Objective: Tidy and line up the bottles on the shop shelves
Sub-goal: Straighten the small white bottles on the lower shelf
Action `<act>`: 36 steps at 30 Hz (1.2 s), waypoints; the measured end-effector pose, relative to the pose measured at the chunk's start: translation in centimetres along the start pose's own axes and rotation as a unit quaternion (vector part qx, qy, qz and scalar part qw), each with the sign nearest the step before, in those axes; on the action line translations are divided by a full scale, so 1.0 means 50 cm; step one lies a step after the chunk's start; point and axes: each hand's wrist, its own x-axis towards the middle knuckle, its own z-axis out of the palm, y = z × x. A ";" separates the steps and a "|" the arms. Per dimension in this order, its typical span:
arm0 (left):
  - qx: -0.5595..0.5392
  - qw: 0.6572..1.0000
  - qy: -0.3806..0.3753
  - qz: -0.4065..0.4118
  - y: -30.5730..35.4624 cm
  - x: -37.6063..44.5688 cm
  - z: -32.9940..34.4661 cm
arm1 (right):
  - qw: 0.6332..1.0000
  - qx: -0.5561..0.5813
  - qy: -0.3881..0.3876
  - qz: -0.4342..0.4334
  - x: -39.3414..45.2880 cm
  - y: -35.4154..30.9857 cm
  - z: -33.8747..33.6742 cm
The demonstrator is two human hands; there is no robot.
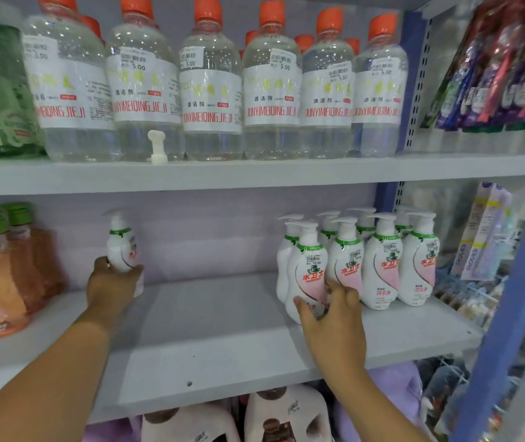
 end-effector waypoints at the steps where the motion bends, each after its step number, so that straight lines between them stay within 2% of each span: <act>1: -0.004 1.000 -0.022 0.007 0.009 -0.015 0.000 | 1.000 0.028 -0.006 0.003 -0.001 0.003 -0.005; 4: -0.031 0.989 -0.138 0.046 0.040 -0.094 0.019 | 0.995 0.096 -0.004 -0.009 0.003 0.026 -0.040; 10: -0.105 0.945 -0.304 0.051 0.103 -0.279 0.073 | 0.994 0.096 0.034 -0.024 0.097 0.115 -0.181; 18: -0.140 0.927 -0.345 0.038 0.155 -0.416 0.118 | 0.998 0.053 0.027 0.010 0.201 0.217 -0.274; 21: -0.131 0.930 -0.341 0.033 0.161 -0.430 0.123 | 0.998 0.055 0.003 0.019 0.217 0.241 -0.272; 23: -0.088 0.941 -0.324 0.050 0.163 -0.442 0.127 | 0.998 0.057 -0.011 0.037 0.227 0.255 -0.272; 27: 0.020 0.976 -0.198 0.090 0.168 -0.478 0.158 | 0.995 0.072 -0.042 0.056 0.243 0.281 -0.267; 33: -0.029 0.993 -0.090 0.064 0.175 -0.522 0.230 | 0.984 0.112 -0.119 0.071 0.269 0.292 -0.258; 36: -0.027 0.995 -0.075 0.053 0.179 -0.521 0.249 | 0.983 0.117 -0.124 0.068 0.271 0.292 -0.253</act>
